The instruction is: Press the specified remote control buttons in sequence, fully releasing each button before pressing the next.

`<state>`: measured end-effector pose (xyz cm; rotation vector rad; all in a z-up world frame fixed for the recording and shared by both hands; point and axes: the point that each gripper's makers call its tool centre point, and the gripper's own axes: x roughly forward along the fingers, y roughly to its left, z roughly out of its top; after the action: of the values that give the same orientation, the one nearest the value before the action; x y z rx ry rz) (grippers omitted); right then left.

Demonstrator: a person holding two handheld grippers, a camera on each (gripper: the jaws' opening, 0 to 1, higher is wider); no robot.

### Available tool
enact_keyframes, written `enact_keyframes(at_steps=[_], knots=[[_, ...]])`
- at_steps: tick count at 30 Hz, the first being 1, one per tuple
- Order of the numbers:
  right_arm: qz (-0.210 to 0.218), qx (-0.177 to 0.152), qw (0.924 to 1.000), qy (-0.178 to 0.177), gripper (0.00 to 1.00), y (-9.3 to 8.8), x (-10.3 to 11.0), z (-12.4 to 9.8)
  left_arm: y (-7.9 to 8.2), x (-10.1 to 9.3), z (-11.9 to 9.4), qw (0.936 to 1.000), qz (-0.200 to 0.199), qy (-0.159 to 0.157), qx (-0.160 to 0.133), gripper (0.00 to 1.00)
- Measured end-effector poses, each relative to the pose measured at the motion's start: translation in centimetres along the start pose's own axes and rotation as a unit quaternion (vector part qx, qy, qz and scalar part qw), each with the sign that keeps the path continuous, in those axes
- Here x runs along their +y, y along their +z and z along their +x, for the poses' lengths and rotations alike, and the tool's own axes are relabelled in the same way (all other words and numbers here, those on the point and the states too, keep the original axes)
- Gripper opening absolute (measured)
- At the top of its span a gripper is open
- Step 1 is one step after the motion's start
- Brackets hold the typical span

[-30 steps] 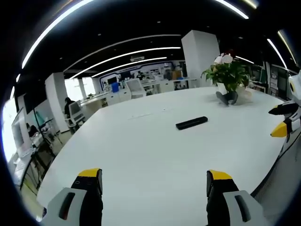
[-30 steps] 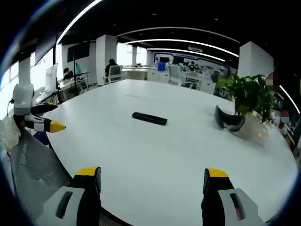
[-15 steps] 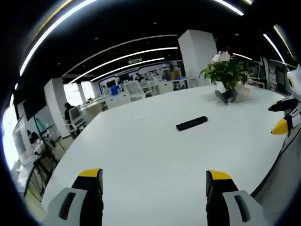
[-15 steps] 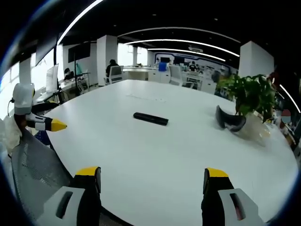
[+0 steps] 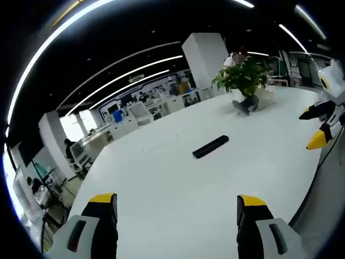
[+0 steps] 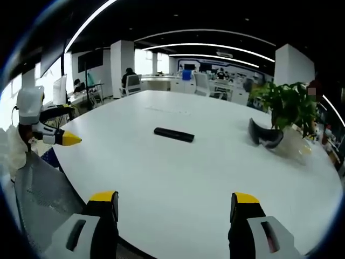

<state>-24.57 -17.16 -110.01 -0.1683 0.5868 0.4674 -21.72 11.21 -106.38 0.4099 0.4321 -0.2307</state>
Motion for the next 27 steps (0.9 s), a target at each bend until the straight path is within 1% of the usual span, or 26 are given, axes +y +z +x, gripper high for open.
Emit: enact_keyframes(at_steps=[3, 5, 7, 8, 11, 14, 16, 17, 22, 26, 27], knots=[[0.000, 0.002, 1.0000, -0.001, 0.84, -0.1, 0.0, 0.0, 1.2, 0.1, 0.8, 0.9998, 0.014, -0.013, -0.006, 0.94], [0.000, 0.001, 1.0000, -0.002, 0.84, 0.0, -0.1, 0.0, 1.8, 0.3, 1.4, 0.9994, 0.028, -0.017, -0.008, 0.92], [0.002, 0.000, 1.0000, -0.002, 0.84, 0.0, -0.1, 0.0, 2.3, 0.4, 1.9, 0.9992, 0.034, -0.020, -0.008, 0.89], [0.001, 0.001, 1.0000, -0.002, 0.84, 0.0, -0.1, 0.0, 2.7, 0.5, 2.4, 0.9990, 0.036, -0.024, -0.008, 0.89], [0.000, 0.002, 1.0000, -0.003, 0.84, -0.1, -0.1, 0.1, 3.4, 0.7, 3.5, 0.9989, 0.035, -0.031, 0.000, 0.90], [-0.001, 0.006, 1.0000, -0.003, 0.83, -0.2, -0.1, 0.1, 4.2, 0.9, 4.6, 0.9983, 0.045, -0.038, 0.004, 0.89], [-0.002, 0.008, 1.0000, -0.003, 0.84, -0.3, -0.1, 0.2, 4.8, 0.7, 5.3, 0.9970, 0.057, -0.053, 0.000, 0.90], [-0.002, 0.007, 1.0000, -0.002, 0.84, -0.2, -0.1, 0.2, 5.1, 0.6, 5.6, 0.9967, 0.060, -0.055, -0.001, 0.90], [-0.004, 0.010, 0.9999, -0.003, 0.83, -0.3, -0.1, 0.2, 5.8, 0.0, 7.1, 0.9930, 0.093, -0.073, 0.007, 0.88], [-0.003, 0.013, 0.9999, -0.004, 0.83, -0.4, -0.2, 0.2, 6.2, -0.5, 8.2, 0.9881, 0.123, -0.091, 0.016, 0.87], [-0.003, 0.013, 0.9999, -0.004, 0.83, -0.5, -0.2, 0.3, 6.3, -0.6, 8.5, 0.9874, 0.125, -0.095, 0.018, 0.87]])
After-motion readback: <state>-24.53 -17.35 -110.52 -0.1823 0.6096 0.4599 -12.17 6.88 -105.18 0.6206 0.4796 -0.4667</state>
